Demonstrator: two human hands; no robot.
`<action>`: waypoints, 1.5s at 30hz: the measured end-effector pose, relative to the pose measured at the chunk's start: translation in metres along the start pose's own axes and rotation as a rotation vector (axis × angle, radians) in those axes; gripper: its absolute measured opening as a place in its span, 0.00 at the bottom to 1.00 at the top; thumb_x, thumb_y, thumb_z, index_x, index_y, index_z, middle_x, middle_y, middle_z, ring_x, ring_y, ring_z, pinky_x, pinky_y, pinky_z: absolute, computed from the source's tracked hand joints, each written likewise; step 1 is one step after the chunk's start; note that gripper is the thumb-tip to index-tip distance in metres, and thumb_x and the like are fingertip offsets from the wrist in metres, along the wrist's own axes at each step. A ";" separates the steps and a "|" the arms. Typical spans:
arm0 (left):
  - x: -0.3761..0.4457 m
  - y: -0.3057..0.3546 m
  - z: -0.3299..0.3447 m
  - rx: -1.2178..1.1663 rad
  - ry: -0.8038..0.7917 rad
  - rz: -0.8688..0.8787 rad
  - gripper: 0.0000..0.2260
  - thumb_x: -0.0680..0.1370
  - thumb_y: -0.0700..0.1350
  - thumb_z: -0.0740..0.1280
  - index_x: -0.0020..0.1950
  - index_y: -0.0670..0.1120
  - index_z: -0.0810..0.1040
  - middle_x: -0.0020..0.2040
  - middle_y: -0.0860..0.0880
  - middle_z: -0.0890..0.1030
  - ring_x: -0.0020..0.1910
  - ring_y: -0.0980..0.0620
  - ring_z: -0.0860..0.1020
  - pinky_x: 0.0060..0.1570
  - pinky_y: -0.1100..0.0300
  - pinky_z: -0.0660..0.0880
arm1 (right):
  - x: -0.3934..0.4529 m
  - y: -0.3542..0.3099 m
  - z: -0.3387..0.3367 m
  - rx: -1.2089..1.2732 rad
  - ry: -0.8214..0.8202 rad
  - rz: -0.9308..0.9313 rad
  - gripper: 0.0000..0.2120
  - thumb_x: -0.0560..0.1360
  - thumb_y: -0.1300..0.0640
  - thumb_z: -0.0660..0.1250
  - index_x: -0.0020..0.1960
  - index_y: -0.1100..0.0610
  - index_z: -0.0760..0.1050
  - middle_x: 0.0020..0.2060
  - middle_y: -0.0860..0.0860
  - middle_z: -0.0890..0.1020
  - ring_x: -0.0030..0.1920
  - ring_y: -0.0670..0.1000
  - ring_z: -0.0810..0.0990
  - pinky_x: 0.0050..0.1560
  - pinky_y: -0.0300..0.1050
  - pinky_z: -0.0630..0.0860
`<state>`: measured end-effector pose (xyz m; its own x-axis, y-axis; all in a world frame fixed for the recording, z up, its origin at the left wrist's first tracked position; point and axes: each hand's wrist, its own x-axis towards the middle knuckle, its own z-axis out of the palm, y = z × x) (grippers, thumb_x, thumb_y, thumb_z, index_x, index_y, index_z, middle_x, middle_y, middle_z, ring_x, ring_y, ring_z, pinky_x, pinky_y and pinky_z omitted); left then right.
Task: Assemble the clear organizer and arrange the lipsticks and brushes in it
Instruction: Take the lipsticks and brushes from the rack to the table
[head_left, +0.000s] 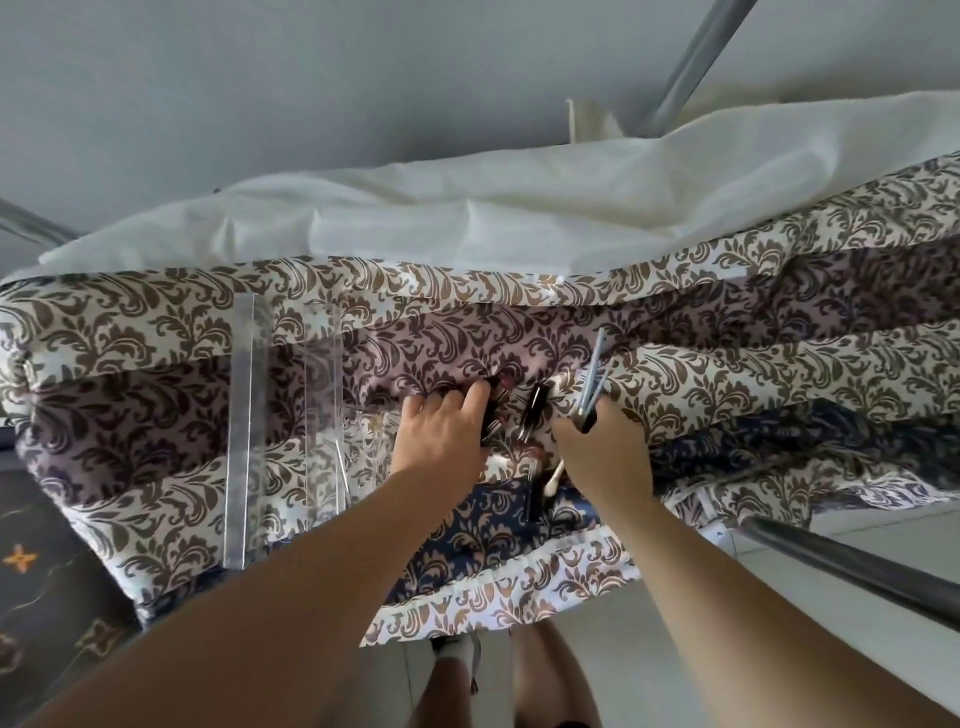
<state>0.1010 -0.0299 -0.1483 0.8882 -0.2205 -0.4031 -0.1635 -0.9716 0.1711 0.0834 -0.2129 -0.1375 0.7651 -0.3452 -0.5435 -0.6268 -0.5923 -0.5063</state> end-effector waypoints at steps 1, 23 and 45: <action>0.002 0.000 -0.001 0.004 -0.003 0.011 0.30 0.74 0.56 0.73 0.69 0.52 0.59 0.53 0.52 0.81 0.56 0.47 0.80 0.66 0.49 0.65 | -0.001 0.002 0.000 0.036 -0.009 -0.016 0.10 0.74 0.51 0.67 0.37 0.50 0.67 0.26 0.46 0.71 0.20 0.43 0.68 0.20 0.38 0.65; 0.008 -0.008 -0.016 -0.353 -0.057 -0.051 0.07 0.85 0.55 0.52 0.57 0.54 0.56 0.31 0.50 0.79 0.28 0.54 0.77 0.50 0.51 0.75 | -0.034 0.005 0.036 -0.011 -0.119 0.063 0.11 0.71 0.49 0.70 0.37 0.52 0.69 0.26 0.45 0.73 0.22 0.43 0.69 0.23 0.39 0.65; -0.001 -0.018 -0.028 -1.093 -0.119 -0.313 0.08 0.81 0.53 0.66 0.55 0.50 0.73 0.37 0.51 0.78 0.22 0.64 0.71 0.22 0.68 0.68 | -0.010 -0.038 0.045 0.513 -0.259 0.015 0.19 0.72 0.53 0.76 0.39 0.70 0.77 0.32 0.64 0.81 0.30 0.56 0.80 0.32 0.48 0.77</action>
<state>0.1153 -0.0104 -0.1260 0.7683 -0.0453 -0.6385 0.5705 -0.4037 0.7152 0.0930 -0.1537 -0.1428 0.7349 -0.1225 -0.6670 -0.6781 -0.1369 -0.7221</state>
